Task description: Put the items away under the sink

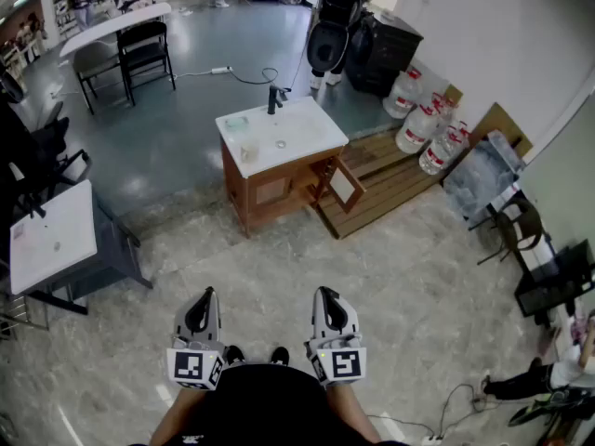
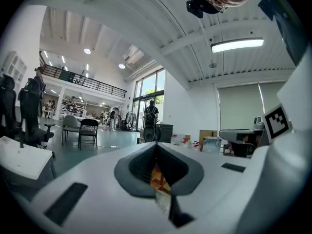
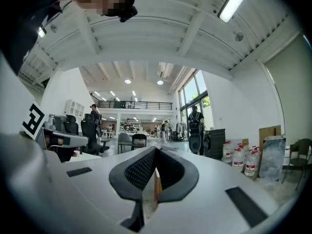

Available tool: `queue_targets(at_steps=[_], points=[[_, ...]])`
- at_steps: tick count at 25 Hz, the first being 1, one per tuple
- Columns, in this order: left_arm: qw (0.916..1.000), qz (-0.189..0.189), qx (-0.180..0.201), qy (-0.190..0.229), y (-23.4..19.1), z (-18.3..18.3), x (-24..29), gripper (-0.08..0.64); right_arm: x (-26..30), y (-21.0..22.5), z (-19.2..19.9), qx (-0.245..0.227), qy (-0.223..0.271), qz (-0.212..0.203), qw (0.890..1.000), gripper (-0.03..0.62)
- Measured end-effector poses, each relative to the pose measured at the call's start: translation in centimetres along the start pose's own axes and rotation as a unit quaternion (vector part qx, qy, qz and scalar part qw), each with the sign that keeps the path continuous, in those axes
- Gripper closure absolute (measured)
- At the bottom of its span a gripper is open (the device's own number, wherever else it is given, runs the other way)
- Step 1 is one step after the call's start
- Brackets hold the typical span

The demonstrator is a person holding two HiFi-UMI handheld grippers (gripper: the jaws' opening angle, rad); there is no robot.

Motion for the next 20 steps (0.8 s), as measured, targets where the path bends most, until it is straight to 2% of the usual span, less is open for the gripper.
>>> queue_targets(at_steps=[8,13,20], points=[[0.9999,0.002,-0.008,-0.007,-0.24,0.29,-0.35,0.555,0.09,-0.66,-0.15,0.004,0.008,-0.002,1.000,0.583],[0.9999,0.002,-0.009,-0.014,-0.43,-0.07,-0.16,0.555,0.32,-0.70,-0.34,0.009,-0.005,0.005,1.000,0.583],[0.9999,0.006,-0.006,-0.006,-0.45,-0.25,-0.12,0.555,0.29,-0.83,-0.37,0.022,0.009,0.001,1.000,0.583]])
Point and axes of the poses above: the fingertips, and each gripper's own axes: x forward along the fingers, y to its right, z out of its underside, the point moved 10 cm from there along -x, backward along the fingers, and after that the axes turned 5 degrees about y, right-handed, at the moved point
